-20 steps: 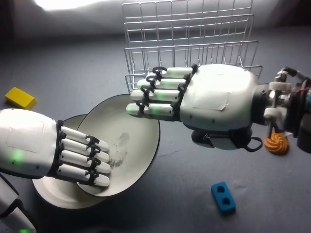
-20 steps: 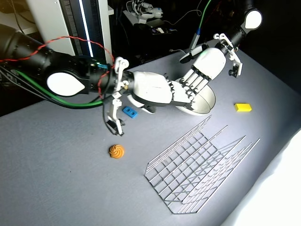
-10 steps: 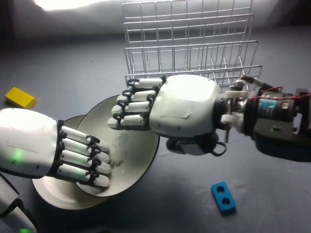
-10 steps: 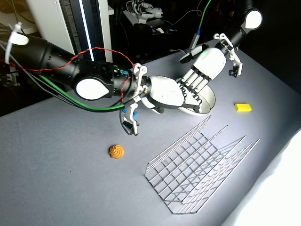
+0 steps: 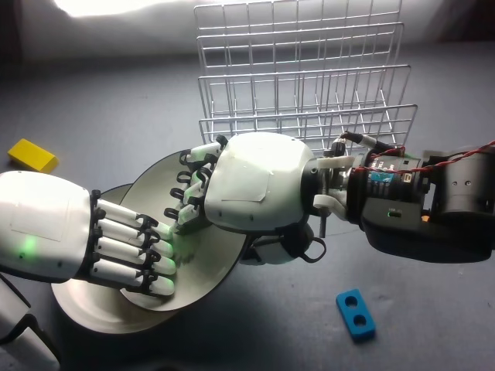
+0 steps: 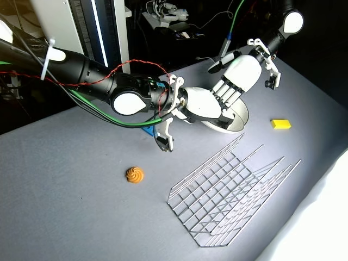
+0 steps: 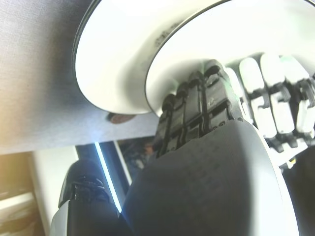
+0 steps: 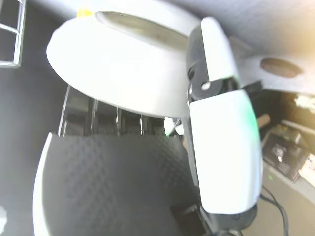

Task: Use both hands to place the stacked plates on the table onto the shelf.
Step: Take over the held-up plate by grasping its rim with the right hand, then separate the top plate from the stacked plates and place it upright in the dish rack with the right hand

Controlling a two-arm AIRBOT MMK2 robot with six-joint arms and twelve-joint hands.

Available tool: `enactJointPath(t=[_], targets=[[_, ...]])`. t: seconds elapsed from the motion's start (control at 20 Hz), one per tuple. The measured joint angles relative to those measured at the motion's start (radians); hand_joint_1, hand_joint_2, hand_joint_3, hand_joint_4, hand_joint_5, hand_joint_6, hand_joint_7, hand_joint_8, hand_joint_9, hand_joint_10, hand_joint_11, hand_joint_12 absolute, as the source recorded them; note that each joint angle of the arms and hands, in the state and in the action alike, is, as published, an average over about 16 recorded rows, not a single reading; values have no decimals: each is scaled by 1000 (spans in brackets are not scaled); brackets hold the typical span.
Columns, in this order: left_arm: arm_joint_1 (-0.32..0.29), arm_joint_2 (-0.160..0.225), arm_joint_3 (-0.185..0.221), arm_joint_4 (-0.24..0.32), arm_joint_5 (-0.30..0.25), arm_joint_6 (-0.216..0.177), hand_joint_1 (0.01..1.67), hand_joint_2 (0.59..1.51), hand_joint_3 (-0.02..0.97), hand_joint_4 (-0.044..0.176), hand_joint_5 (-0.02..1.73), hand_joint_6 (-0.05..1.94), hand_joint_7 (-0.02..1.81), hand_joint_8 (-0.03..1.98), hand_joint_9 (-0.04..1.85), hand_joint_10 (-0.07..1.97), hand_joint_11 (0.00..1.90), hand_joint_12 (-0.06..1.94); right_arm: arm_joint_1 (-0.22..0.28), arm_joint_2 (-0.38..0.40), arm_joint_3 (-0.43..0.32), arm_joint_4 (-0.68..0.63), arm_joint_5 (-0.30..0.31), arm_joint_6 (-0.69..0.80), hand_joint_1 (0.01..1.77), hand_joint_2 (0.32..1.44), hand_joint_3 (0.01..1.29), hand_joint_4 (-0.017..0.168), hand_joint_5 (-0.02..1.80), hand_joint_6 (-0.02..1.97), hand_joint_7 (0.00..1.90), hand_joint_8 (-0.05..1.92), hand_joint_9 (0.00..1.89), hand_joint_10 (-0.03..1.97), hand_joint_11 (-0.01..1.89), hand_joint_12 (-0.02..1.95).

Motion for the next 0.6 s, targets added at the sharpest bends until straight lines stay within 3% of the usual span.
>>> enactJointPath(t=[0.6], targets=[[-46, 5, 34, -4, -25, -25, 24, 1105, 14, -2, 36, 23, 33, 18, 17, 12, 13, 13, 18, -21, 17, -12, 42, -1, 1110, 932, 14, 12, 886, 623, 989, 441, 1121, 123, 871, 1130]])
